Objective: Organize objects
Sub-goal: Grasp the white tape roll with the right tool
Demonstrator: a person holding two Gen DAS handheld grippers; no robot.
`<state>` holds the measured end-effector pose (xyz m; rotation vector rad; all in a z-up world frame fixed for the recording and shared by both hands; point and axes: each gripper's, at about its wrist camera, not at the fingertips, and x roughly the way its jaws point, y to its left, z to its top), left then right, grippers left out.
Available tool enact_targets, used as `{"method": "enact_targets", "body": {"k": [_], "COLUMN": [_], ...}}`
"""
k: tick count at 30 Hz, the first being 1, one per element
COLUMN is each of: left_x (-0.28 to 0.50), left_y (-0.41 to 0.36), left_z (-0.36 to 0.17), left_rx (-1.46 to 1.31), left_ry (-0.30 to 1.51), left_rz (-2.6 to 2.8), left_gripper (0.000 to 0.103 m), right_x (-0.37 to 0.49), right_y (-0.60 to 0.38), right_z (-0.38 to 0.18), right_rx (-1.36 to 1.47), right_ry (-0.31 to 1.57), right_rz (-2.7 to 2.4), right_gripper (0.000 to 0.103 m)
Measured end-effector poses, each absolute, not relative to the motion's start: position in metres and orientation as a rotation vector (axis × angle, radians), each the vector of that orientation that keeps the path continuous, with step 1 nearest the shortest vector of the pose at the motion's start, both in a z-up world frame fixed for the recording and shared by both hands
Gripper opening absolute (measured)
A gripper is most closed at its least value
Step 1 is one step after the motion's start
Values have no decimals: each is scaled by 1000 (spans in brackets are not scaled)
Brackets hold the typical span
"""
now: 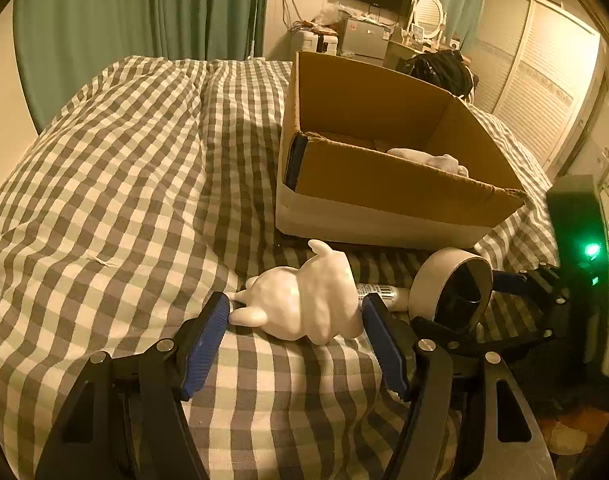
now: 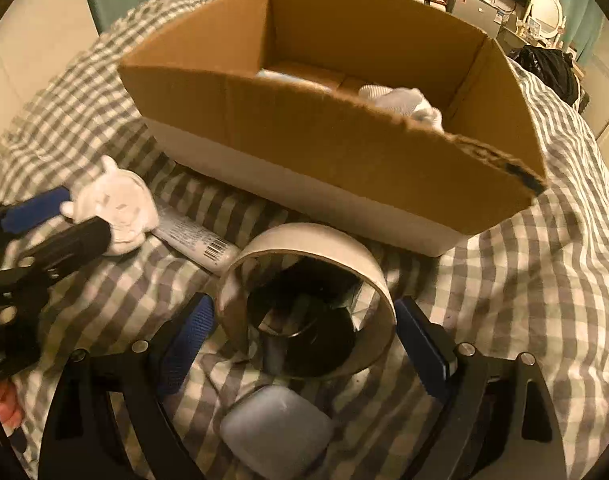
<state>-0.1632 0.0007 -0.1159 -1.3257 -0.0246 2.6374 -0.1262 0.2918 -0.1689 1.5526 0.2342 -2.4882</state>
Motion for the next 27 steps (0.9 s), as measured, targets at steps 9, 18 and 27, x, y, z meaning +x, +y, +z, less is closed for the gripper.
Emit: {"method": "enact_targets", "body": {"k": [9, 18, 27], "left_x": [-153, -134, -111], "left_y": [9, 7, 13], "left_z": [-114, -98, -70], "left_rx": [-1318, -1266, -1176], "left_ry": [20, 33, 63], "left_rz": [2644, 2690, 2728], "left_gripper": [70, 70, 70], "right_x": [-110, -82, -67], "right_y": [293, 295, 292], "right_z": [-160, -131, -99], "right_rx": [1507, 1405, 1284], "right_ry": [256, 214, 188], "right_rz": [-2532, -2582, -2628], "right_gripper": [84, 83, 83]}}
